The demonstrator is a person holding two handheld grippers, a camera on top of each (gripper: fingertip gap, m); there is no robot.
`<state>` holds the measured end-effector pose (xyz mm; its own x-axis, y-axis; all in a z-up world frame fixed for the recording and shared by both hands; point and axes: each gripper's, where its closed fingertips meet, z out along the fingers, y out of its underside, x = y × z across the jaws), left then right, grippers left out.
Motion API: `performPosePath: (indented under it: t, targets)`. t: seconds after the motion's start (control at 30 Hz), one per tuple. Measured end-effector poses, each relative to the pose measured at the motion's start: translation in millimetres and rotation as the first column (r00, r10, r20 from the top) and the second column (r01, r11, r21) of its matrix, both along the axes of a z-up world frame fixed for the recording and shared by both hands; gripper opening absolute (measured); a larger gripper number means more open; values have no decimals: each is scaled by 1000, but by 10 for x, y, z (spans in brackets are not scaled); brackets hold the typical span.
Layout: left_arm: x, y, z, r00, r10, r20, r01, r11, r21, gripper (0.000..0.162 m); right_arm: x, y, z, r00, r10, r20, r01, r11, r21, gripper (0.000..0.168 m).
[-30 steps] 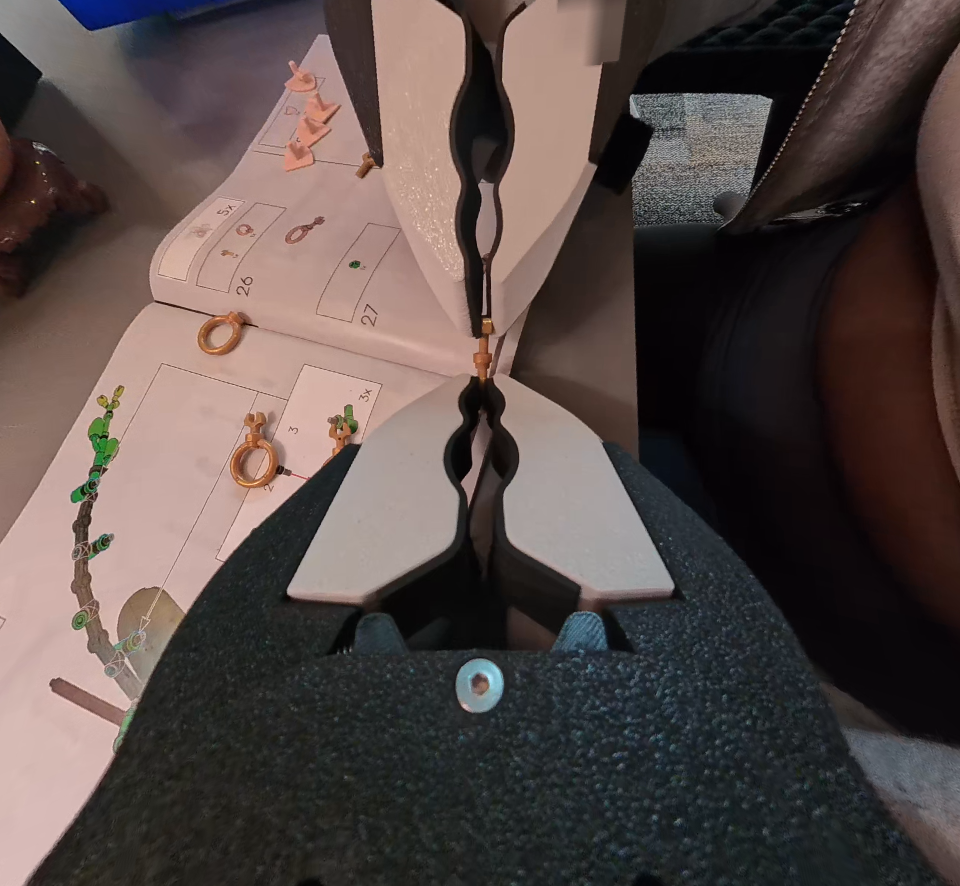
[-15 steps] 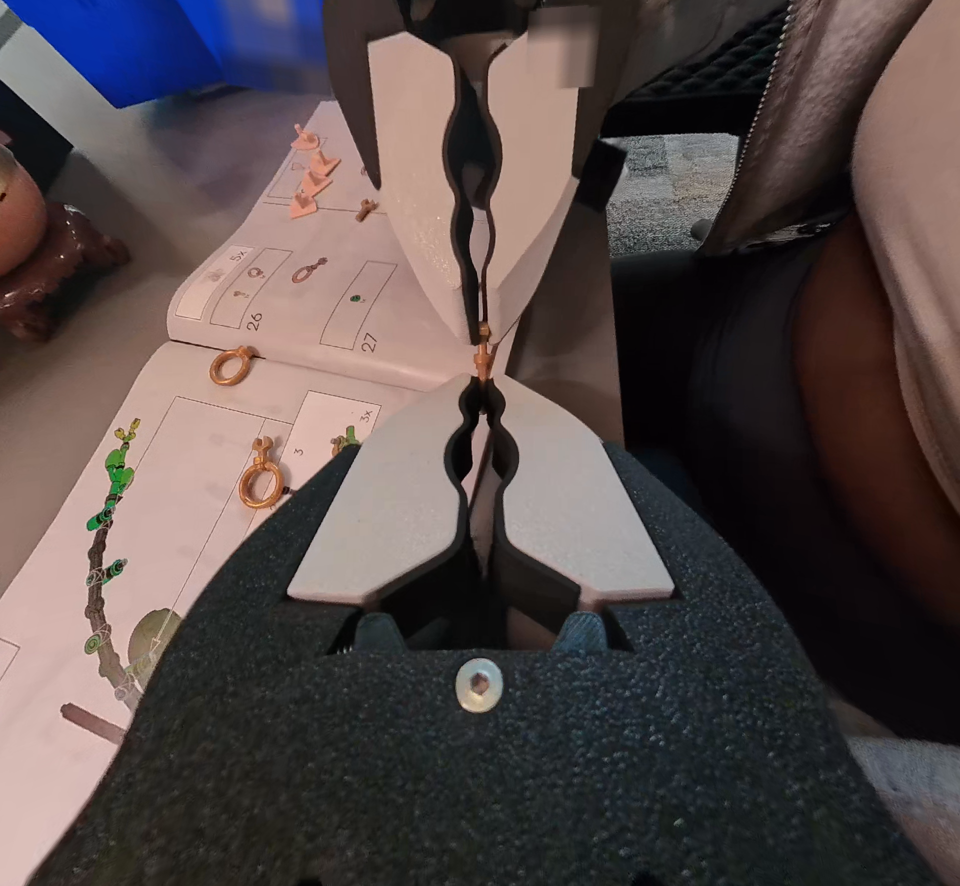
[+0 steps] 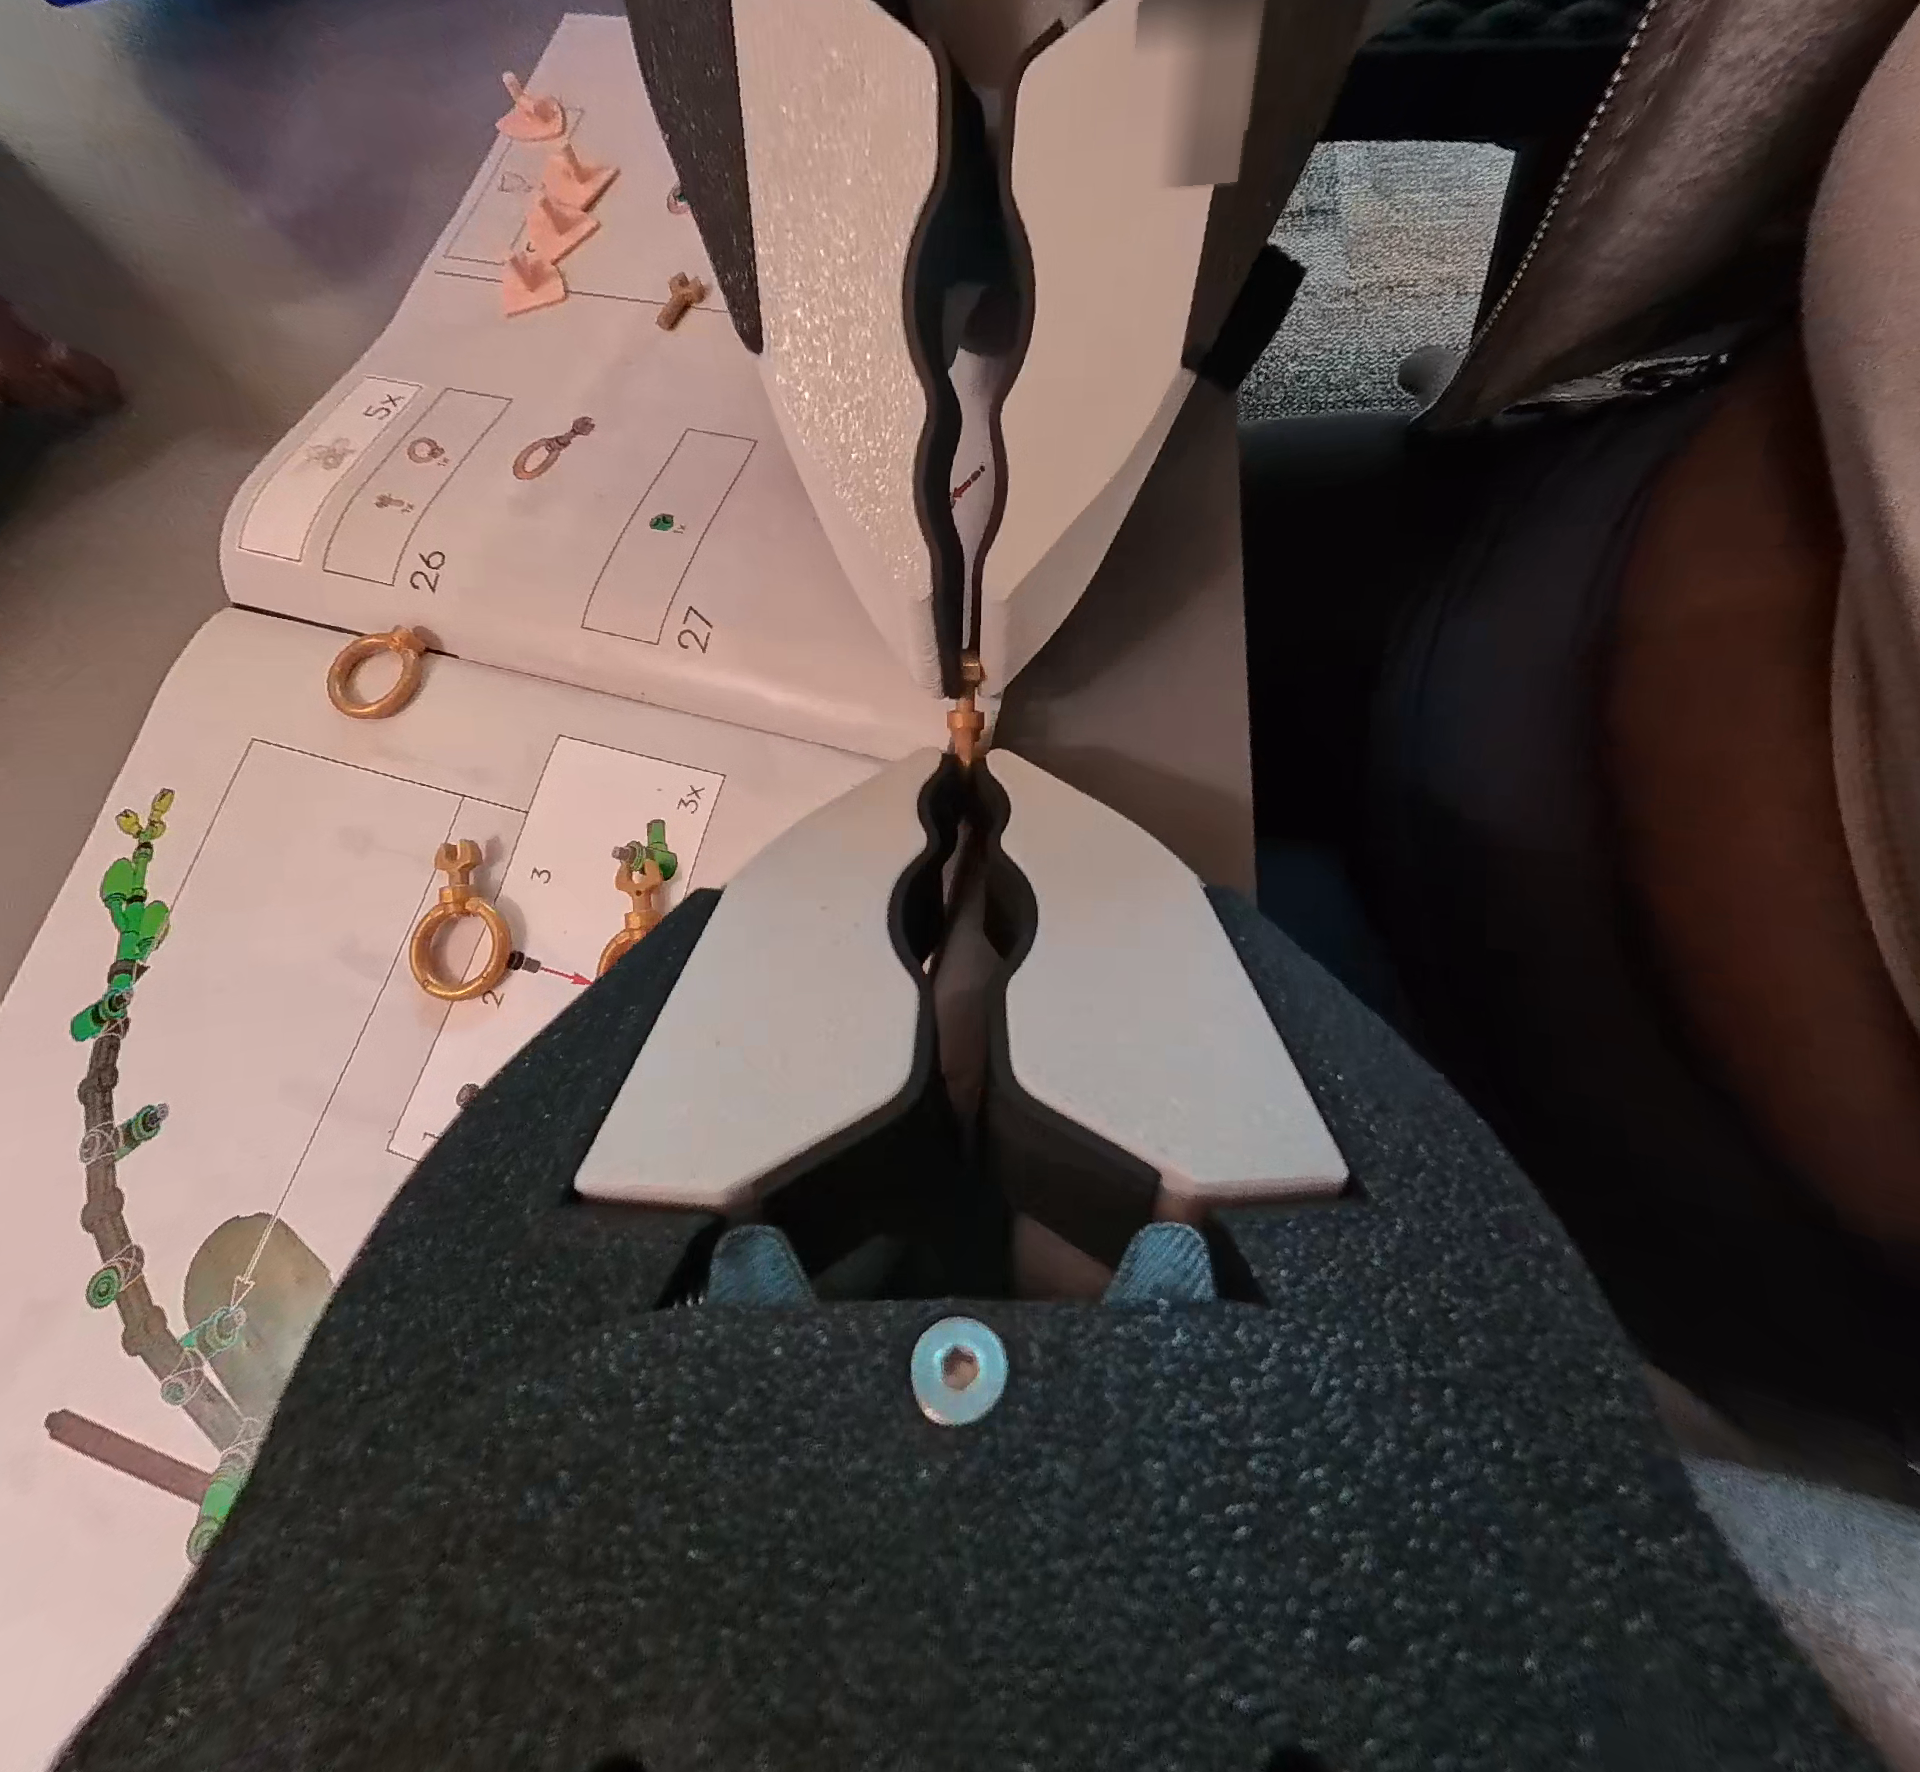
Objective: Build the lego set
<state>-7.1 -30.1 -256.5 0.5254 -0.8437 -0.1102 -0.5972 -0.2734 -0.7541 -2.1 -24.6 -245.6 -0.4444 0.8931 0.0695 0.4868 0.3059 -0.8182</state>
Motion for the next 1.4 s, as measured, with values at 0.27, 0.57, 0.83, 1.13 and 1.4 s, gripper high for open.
performPosePath:
  t: [0.27, 0.57, 0.83, 1.13, 1.4]
  targets:
    - [4, -6, 13, 1000, -5, 17, 5, 1000, -9, 1, -8, -9, -1, 1000, -4, -7, 4, 1000, 16, 1]
    - [10, 5, 18, 999, 4, 36, -3, 1000, -29, 1, -4, -3, 11, 1000, -6, -11, 6, 1000, 12, 1]
    - [3, 26, 6, 998, 21, 67, -16, 996, -84, 2, -12, 30, 13, 1000, -17, 0, 17, 1000, -19, 1]
    - [-13, 43, 69, 986, 45, 159, -20, 988, -155, 2, -32, 55, 91, 996, -67, 55, 79, 965, -249, 1]
    - [-20, 50, 107, 977, 55, 205, -18, 984, -179, 2, -44, 66, 133, 997, -65, 43, 74, 963, -259, 1]
